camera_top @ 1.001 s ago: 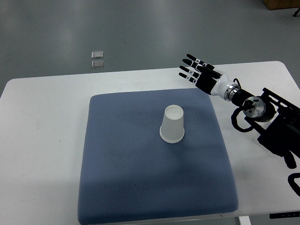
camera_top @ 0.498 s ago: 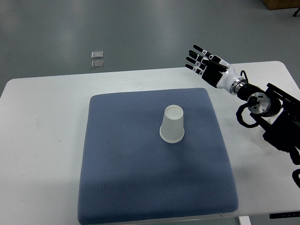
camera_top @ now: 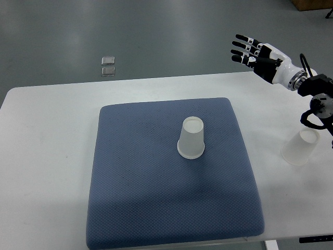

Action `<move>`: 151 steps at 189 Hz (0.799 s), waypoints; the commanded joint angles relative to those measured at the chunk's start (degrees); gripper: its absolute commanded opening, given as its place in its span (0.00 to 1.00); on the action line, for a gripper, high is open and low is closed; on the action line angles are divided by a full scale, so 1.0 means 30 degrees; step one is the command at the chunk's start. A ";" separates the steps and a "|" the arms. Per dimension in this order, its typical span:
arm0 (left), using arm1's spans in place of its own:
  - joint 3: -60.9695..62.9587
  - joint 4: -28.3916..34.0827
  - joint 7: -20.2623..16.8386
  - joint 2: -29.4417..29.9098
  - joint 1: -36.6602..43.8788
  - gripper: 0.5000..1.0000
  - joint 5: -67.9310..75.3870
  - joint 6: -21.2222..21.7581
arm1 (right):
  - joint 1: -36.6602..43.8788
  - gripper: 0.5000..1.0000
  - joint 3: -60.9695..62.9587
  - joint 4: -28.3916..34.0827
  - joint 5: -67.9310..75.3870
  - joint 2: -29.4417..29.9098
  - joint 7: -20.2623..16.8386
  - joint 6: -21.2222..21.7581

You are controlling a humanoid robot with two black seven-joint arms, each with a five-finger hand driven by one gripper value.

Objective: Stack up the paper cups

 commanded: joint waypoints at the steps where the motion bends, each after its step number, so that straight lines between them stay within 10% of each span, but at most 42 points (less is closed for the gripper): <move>1: 0.0001 -0.0001 -0.0008 0.0000 0.0001 1.00 0.0002 0.0008 | 0.0325 0.84 -0.0093 0.0054 -0.2655 -0.0958 0.0380 0.0149; 33: 0.0001 -0.0001 -0.0008 0.0000 0.0001 1.00 0.0002 0.0008 | 0.1027 0.85 -0.0123 0.0084 -0.6524 -0.3360 0.0527 0.2939; 151: 0.0001 -0.0001 0.0021 0.0000 0.0001 1.00 0.0002 0.0008 | 0.1233 0.85 -0.4781 0.7378 -1.4553 -1.1623 0.2314 0.2939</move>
